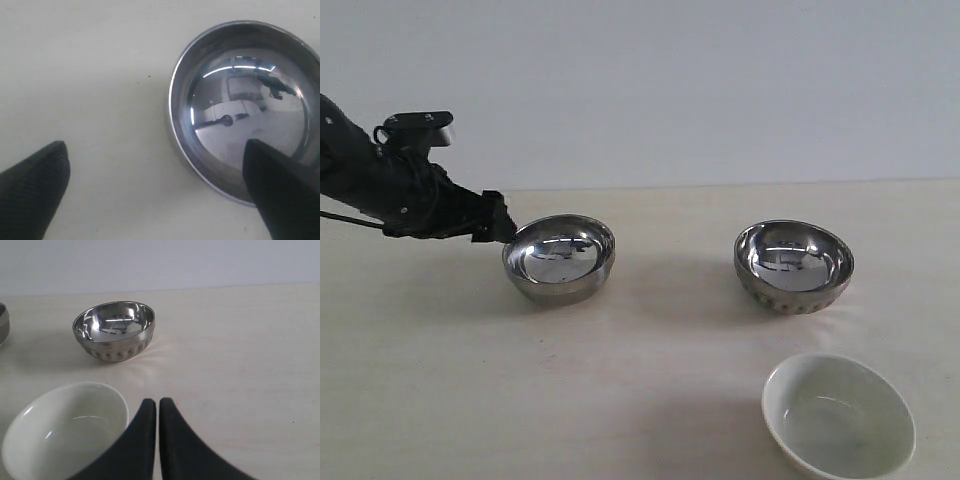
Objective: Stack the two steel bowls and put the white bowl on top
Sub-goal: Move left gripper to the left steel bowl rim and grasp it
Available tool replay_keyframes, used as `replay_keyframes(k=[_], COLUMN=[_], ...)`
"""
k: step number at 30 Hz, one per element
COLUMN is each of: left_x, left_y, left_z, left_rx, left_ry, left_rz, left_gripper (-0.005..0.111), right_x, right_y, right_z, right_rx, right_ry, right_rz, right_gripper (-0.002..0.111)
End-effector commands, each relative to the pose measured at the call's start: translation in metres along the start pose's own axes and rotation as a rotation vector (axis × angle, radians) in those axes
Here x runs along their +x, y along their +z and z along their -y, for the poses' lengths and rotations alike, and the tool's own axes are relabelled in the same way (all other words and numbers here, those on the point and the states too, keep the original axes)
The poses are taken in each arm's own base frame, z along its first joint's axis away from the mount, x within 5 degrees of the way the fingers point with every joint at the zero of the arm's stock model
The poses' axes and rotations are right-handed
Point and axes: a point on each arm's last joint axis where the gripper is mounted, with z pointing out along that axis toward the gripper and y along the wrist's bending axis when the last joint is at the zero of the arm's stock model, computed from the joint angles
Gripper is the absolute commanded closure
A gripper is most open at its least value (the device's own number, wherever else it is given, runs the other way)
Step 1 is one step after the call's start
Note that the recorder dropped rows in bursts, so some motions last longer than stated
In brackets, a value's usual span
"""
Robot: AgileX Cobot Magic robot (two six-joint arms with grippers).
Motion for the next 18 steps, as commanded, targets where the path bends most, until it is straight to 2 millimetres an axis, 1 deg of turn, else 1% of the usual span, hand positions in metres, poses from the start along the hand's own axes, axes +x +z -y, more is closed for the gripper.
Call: replay_keyframes(k=[1, 6, 10, 13, 15, 18], left_x=[0.005, 0.01, 0.014, 0.014, 0.013, 0.013], left_y=[0.024, 0.043, 0.06, 0.078, 0.084, 0.086], left_z=[0.012, 0.019, 0.017, 0.016, 0.015, 0.014], left_rx=[-0.004, -0.016, -0.024, -0.004, -0.004, -0.008], left_ry=[0.007, -0.025, -0.029, -0.079, -0.082, -0.082], left_rz=[0.012, 0.035, 0.023, 0.002, 0.0, 0.005], left_gripper=[0.02, 0.021, 0.023, 0.023, 0.023, 0.023], right_x=[0.0, 0.0, 0.0, 0.0, 0.0, 0.0], right_y=[0.0, 0.0, 0.0, 0.0, 0.0, 0.0], right_z=[0.0, 0.0, 0.0, 0.0, 0.0, 0.0], right_rx=[0.005, 0.005, 0.005, 0.005, 0.005, 0.005], right_ry=[-0.005, -0.005, -0.005, -0.005, -0.005, -0.005], right_rz=[0.008, 0.008, 0.008, 0.008, 0.008, 0.008], right_gripper=[0.108, 0.108, 0.108, 0.108, 0.108, 0.108])
